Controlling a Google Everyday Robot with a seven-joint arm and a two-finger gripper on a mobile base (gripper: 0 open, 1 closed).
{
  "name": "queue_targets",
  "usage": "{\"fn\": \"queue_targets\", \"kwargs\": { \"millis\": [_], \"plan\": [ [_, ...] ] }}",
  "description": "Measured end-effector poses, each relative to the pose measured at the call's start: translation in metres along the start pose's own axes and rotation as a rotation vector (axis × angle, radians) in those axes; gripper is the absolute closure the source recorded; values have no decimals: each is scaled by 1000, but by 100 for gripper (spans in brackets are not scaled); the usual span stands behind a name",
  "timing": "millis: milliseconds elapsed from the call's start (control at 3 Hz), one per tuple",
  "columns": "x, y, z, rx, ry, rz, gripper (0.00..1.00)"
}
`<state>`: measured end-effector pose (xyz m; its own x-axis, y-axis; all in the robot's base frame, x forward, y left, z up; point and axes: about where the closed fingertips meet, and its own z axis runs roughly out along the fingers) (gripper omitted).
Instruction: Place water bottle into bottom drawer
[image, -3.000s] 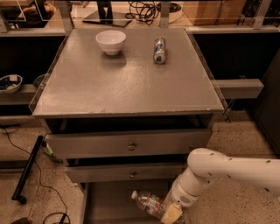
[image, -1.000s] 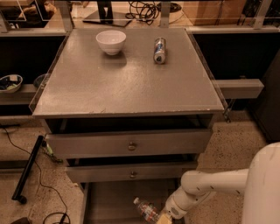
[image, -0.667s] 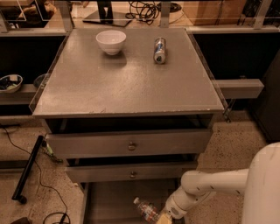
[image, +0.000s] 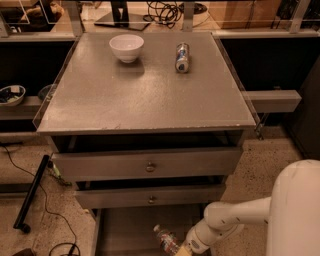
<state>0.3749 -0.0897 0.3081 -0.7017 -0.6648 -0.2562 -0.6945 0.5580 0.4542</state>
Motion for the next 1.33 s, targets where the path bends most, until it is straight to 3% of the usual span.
{"fn": "queue_targets", "kwargs": {
  "millis": [333, 667, 1333],
  "plan": [
    [-4, -8, 16, 10, -8, 44, 100],
    [-4, -8, 16, 10, -8, 44, 100],
    [-31, -22, 48, 6, -50, 107, 100]
  ]
}}
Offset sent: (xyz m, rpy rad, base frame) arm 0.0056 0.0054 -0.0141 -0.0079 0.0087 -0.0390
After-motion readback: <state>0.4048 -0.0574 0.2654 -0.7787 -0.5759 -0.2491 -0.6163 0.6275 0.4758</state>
